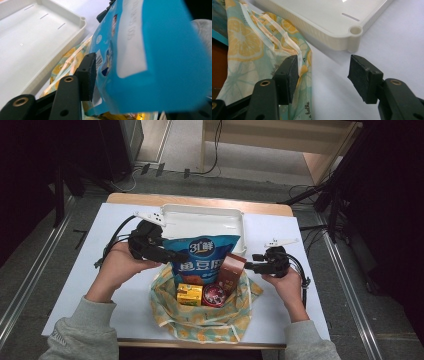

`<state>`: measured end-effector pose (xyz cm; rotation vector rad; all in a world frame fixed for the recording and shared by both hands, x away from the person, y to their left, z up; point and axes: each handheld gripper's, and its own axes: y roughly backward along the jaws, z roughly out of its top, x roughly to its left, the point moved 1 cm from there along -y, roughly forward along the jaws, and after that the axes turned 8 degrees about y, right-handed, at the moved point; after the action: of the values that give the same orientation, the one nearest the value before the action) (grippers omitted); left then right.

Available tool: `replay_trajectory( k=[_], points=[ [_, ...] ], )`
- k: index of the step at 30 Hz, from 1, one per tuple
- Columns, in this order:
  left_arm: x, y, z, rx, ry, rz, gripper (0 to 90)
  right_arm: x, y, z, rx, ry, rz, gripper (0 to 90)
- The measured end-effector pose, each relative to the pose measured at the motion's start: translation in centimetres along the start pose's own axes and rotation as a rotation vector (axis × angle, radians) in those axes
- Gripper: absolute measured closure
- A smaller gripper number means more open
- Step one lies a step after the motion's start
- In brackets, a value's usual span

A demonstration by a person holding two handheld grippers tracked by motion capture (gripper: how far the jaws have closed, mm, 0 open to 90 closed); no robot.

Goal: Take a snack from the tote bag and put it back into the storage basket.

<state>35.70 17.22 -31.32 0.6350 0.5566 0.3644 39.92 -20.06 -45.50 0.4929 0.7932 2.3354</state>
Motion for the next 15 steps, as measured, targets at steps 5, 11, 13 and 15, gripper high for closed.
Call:
replay_trajectory(
  k=[5,11,13,15],
  points=[
    [0.3,-0.6,0.0,-0.007,-0.004,0.009,55.8,0.0,-0.1,0.0,0.002,0.001,-0.001,42.0],
    [0.7,-1.1,-0.2,-0.017,-0.001,0.009,62.0,0.1,-0.1,0.0,0.006,0.002,0.003,42.0],
    [0.8,-1.3,-0.2,-0.024,0.001,0.002,64.2,0.1,-0.2,0.0,0.006,0.002,0.003,42.0],
    [0.8,-1.3,-0.2,-0.032,0.003,0.008,67.2,0.1,-0.2,0.0,0.007,0.003,0.003,42.0]
  ],
)
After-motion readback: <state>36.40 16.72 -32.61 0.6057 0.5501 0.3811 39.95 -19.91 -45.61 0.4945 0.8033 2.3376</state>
